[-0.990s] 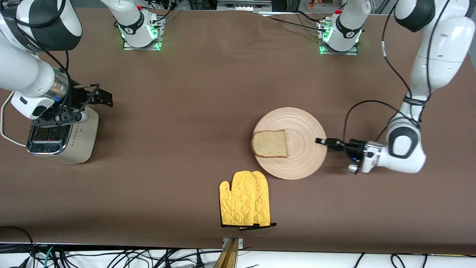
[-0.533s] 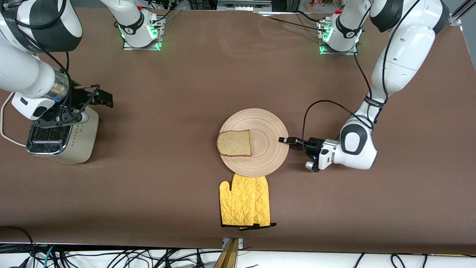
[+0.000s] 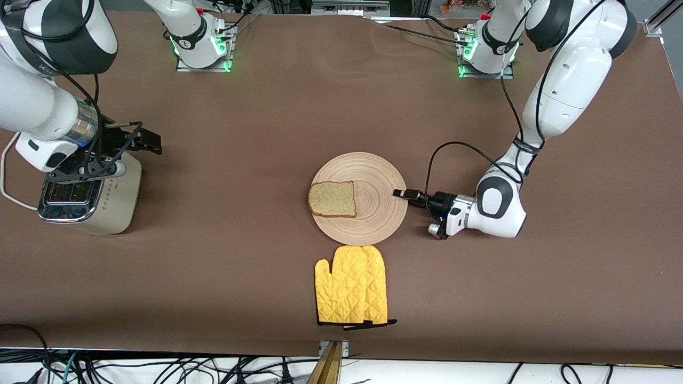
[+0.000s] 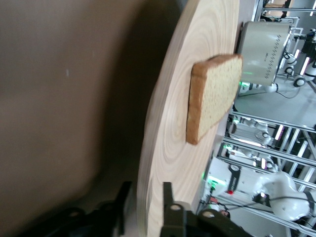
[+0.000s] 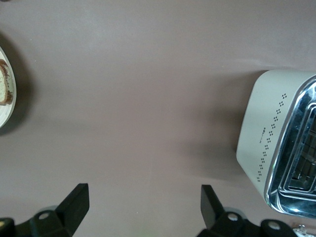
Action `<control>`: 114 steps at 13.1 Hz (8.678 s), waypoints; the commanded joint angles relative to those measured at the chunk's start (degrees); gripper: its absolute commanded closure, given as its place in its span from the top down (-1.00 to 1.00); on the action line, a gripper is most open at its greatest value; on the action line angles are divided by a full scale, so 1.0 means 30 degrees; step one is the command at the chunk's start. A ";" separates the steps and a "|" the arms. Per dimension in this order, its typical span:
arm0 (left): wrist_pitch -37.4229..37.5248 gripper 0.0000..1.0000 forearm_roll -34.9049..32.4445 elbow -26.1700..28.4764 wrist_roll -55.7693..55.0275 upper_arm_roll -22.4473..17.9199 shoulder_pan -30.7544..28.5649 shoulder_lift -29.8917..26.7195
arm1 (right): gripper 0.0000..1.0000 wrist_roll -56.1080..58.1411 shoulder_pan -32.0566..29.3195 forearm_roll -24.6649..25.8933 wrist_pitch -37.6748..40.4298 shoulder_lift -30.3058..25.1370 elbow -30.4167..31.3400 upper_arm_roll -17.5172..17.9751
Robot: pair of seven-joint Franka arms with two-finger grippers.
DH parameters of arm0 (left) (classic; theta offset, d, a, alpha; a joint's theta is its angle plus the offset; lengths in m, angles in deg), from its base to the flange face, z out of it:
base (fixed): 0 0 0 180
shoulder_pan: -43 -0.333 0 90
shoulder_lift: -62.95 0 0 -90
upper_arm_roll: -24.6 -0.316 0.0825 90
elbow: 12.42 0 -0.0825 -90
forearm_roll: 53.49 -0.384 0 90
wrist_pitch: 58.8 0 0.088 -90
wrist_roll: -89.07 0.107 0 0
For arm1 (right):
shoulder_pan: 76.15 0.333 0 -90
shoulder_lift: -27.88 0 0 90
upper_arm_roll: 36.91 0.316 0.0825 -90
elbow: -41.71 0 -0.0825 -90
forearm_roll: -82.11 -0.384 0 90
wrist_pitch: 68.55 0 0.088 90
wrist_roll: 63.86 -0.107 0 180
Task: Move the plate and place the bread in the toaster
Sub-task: 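Reach the right gripper to the bread while the left gripper withdraws, then grasp the bread slice on the plate with the right gripper, then carry the bread with the right gripper over the toaster, then lower the bread into the toaster slot with the right gripper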
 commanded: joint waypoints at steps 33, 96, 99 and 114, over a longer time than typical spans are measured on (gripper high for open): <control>0.5708 1.00 -1.8648 0.0206 -1.3768 -0.4218 0.1691 -1.7197 | 0.20 -1.0978 0.8176 -0.1833 -1.7540 1.0207 0.1196 0.1221; 0.6706 1.00 -1.8648 0.0177 -1.3622 -0.4218 0.1515 -1.7197 | -1.00 0.0067 0.7883 1.2259 0.1034 0.5520 -0.3140 -1.1435; 0.6676 1.00 -1.8648 0.0177 -1.3651 -0.4218 0.1486 -1.7197 | -1.00 0.0009 0.7883 1.2083 0.1063 0.5549 -0.2936 -1.1435; 0.6676 1.00 -1.8355 0.0177 -1.3622 -0.4247 0.1222 -1.7168 | -1.00 -0.2188 0.8029 1.2170 -0.1720 0.5696 -0.1353 -1.1581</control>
